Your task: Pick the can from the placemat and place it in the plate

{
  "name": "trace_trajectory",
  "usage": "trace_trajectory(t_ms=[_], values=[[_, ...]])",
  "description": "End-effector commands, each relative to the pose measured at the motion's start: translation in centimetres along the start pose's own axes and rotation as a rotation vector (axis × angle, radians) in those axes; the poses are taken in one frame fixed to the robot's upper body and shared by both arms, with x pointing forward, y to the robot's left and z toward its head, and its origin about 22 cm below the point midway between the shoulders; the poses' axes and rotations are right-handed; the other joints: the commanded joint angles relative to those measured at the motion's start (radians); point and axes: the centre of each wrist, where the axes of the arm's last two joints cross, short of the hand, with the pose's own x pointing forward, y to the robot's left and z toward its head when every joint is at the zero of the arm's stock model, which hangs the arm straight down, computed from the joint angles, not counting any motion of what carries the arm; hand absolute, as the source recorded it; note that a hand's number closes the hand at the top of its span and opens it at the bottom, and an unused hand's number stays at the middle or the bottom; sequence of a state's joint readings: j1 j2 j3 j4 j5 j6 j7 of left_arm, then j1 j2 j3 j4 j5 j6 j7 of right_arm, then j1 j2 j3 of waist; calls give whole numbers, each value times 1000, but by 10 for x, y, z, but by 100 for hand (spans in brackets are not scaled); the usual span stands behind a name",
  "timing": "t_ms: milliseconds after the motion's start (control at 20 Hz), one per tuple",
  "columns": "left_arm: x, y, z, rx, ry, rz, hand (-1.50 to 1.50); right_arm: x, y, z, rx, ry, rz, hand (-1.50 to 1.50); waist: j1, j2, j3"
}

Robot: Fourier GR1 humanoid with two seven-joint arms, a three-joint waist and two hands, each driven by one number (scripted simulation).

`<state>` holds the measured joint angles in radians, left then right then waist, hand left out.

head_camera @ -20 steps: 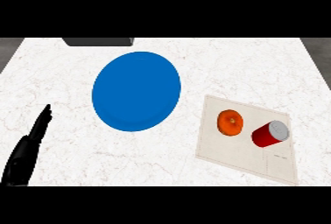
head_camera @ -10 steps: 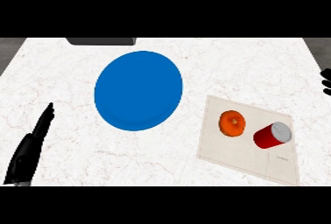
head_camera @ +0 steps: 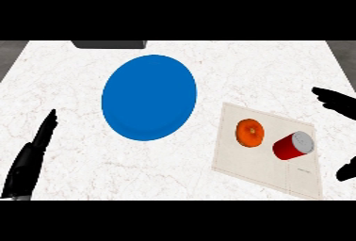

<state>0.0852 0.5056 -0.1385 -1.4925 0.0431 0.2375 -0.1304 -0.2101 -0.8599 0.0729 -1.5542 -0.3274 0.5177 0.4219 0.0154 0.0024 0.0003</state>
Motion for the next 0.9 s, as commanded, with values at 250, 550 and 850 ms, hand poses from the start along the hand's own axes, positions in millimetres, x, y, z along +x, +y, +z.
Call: trace_trajectory(t_ms=[250, 550, 850], values=[[2, 7, -3, 12, -7, -3, 0, -5, 5, -31, 110, 9, 60, -150, -10, -2, 0], [-10, 2, 3, 3, 8, 5, 0, -22, 15, -55, 182, 10, 71, -150, -8, -2, 0], [-10, 12, 7, 27, 4, -16, 0, -31, 41, -49, 178, 43, 70, -150, -13, -4, 0]])
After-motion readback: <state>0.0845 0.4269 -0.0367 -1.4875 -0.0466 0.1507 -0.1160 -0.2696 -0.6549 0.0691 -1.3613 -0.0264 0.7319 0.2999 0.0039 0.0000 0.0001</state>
